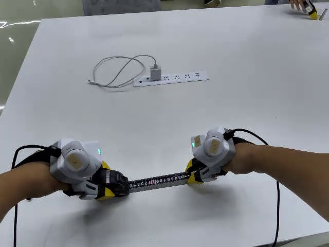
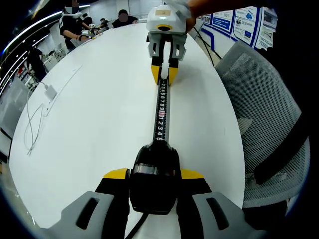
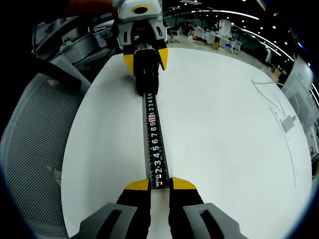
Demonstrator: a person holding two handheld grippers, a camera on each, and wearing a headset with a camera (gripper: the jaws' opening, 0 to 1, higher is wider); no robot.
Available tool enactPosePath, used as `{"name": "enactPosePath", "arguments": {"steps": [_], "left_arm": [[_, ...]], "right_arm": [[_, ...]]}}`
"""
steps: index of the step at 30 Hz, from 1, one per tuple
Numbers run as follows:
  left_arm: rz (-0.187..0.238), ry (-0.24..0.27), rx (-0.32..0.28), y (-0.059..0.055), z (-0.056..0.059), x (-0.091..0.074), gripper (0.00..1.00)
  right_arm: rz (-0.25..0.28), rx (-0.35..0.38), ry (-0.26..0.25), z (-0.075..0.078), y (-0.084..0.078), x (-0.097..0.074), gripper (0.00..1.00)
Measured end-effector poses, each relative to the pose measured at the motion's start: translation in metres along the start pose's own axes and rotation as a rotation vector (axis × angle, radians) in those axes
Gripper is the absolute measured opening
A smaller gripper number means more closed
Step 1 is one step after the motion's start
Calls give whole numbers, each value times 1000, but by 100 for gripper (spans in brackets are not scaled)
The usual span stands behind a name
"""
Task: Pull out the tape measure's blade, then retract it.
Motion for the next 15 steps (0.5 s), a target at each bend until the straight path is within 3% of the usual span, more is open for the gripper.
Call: {"name": "enactPosePath", "arguments": {"steps": [15], "left_arm": [[2, 4, -1, 0, 0, 0, 31]], "right_arm": [[-2, 9, -4, 1, -4, -4, 9]]}}
Point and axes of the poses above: the centre of the closed fingertips' face, and the gripper's own axes: x roughly forward along the fingers, z roughly to its right, y roughly out of its top, the point moved 8 cm from there along -x, roughly backward along the fingers, and after that the axes turned 8 degrees about x, right-handed, at the moved point
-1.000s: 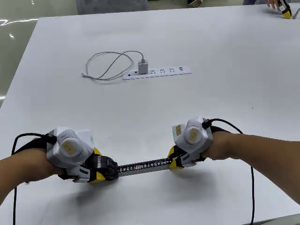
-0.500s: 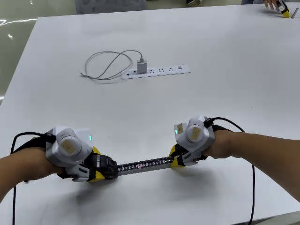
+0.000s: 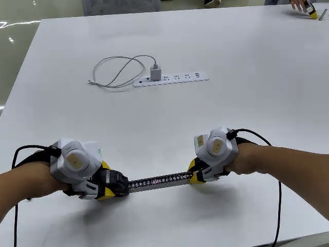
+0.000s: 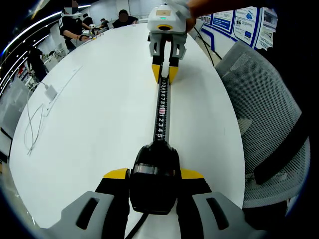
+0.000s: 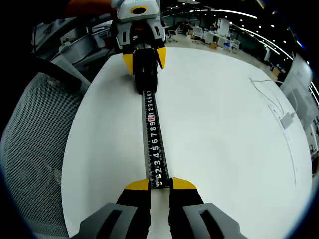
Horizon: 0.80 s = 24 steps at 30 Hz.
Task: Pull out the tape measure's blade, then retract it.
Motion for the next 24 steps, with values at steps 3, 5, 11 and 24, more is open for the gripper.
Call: {"name": "enactPosePath", "arguments": {"steps": [3, 5, 11, 24], "left_arm": [[1, 1, 0, 0, 0, 0, 31], [1, 2, 0, 0, 0, 0, 31], [-1, 2, 3, 1, 0, 0, 31], [0, 0, -1, 0, 0, 0, 31]], "right_arm": [[-3, 0, -1, 0, -1, -1, 9], [-2, 2, -3, 0, -3, -2, 9], [-6, 1, -3, 1, -5, -3, 9], [-6, 10, -2, 3, -12, -7, 9]]}}
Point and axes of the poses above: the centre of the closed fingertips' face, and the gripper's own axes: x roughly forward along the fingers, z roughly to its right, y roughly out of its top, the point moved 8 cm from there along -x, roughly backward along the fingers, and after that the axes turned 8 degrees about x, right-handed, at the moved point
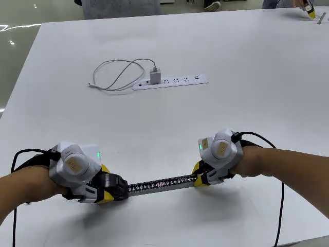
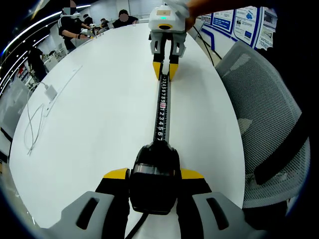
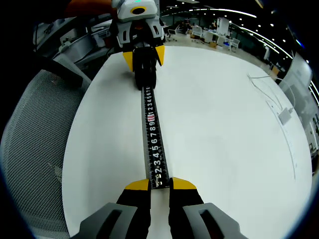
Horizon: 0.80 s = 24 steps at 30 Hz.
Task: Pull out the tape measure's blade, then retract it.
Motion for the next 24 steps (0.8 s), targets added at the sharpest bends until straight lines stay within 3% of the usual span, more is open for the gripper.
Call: {"name": "enactPosePath", "arguments": {"steps": [24], "left_arm": [[-3, -1, 7, 0, 1, 0, 31]], "right_arm": [[-12, 15, -10, 2, -12, -7, 9]]}}
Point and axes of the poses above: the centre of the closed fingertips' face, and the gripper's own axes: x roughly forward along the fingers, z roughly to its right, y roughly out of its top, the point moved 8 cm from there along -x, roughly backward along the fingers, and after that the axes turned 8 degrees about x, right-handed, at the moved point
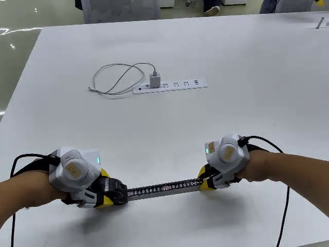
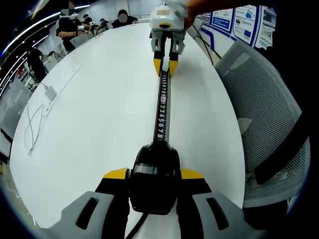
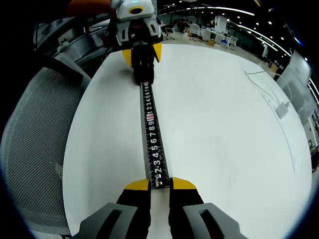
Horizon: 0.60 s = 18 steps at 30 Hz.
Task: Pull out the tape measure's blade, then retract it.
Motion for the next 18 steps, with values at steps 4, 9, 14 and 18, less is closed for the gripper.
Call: {"name": "enactPosePath", "arguments": {"steps": [4, 9, 14, 18], "left_arm": [[-1, 0, -1, 0, 0, 0, 31], [-1, 1, -1, 0, 0, 0, 31], [-2, 0, -1, 0, 0, 0, 31], [-5, -1, 2, 0, 0, 0, 31]], "right_arm": [[1, 3, 1, 1, -2, -1, 9], [0, 0, 3, 1, -3, -2, 9], [0, 2, 2, 1, -4, -4, 9], [-3, 2, 1, 1, -6, -4, 9]]}}
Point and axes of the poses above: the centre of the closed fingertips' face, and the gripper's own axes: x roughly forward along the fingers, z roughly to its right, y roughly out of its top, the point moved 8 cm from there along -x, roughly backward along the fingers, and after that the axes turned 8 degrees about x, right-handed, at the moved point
